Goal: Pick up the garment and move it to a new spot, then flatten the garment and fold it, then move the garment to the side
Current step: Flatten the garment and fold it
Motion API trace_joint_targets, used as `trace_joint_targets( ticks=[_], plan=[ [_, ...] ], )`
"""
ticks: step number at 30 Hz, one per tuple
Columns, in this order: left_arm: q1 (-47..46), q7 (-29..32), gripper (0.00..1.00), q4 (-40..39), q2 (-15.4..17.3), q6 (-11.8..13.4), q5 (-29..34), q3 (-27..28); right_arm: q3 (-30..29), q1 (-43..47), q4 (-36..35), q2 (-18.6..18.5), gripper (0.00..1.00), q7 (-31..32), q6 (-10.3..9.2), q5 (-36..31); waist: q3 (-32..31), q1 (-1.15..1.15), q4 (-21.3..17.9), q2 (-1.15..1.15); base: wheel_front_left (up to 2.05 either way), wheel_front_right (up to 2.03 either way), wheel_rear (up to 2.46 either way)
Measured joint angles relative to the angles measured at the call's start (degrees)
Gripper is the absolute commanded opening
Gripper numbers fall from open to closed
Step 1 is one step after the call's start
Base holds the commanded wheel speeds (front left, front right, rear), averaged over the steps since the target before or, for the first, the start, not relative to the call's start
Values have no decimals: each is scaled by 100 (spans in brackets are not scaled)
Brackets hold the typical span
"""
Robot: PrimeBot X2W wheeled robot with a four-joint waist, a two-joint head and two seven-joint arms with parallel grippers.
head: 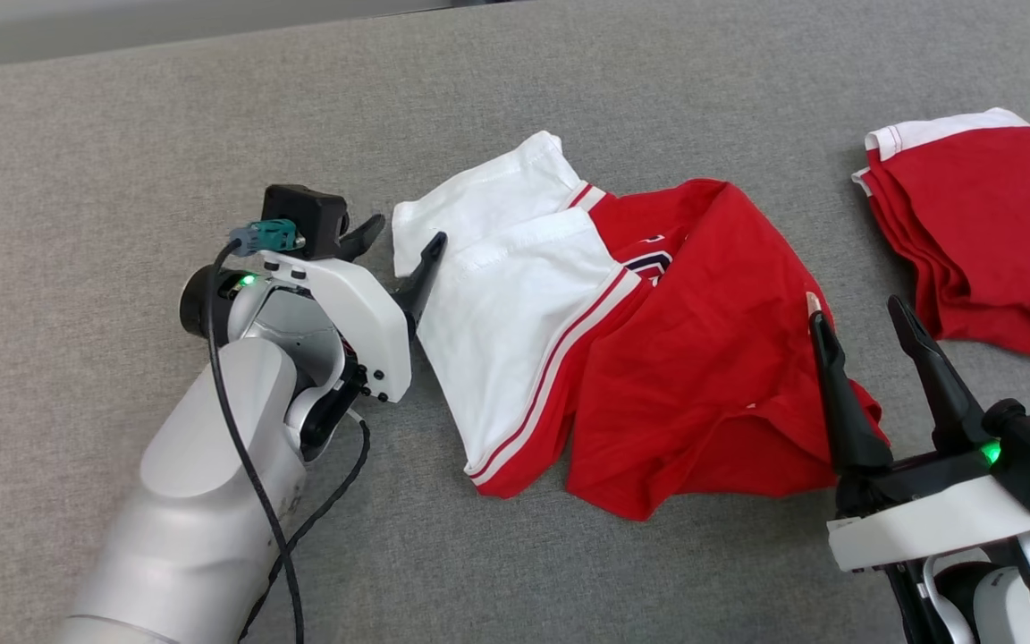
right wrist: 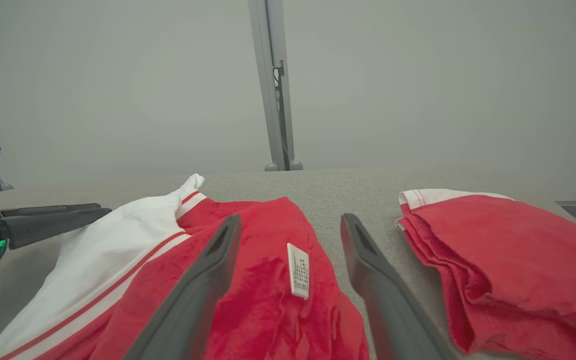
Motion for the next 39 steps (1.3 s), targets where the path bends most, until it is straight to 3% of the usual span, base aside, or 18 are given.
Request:
trace_joint_targets(
  ticks=[10,11,12,13,14,15,28,34,39],
  plan=[
    [-345,179,100,932,-8,-14,-558,-981,20,-19,164,1,100,-105,0,59,59,0,-123,0,0,0,0],
    [-367,172,81,969,-7,-14,-626,-1053,30,-24,174,0,100,-107,0,77,54,0,-124,0,0,0,0],
    [-413,172,42,1039,1,-14,-678,-1111,41,-33,178,1,100,-108,0,94,53,0,-125,0,0,0,0],
    [-452,148,42,1104,5,-14,-686,-1182,43,-39,186,1,100,-109,0,104,54,0,-123,0,0,0,0],
    [-467,115,9,1143,3,-14,-692,-1263,48,-44,198,0,100,-111,0,114,57,0,-120,0,0,0,0],
    [-481,69,0,1194,10,-14,-717,-1313,62,-58,211,1,100,-112,0,138,60,0,-117,0,0,0,0],
    [-836,-1507,0,1574,307,102,-271,-1572,-53,-88,269,0,100,-164,0,171,-54,0,7,0,0,0,0],
    [-770,-1956,0,873,732,333,-138,-1496,-257,28,152,5,100,-103,0,149,-190,0,213,0,0,0,0],
    [-103,-2069,0,-345,1283,772,-110,-1323,-456,121,13,5,100,0,0,97,-294,0,421,0,0,0,0]
  ],
)
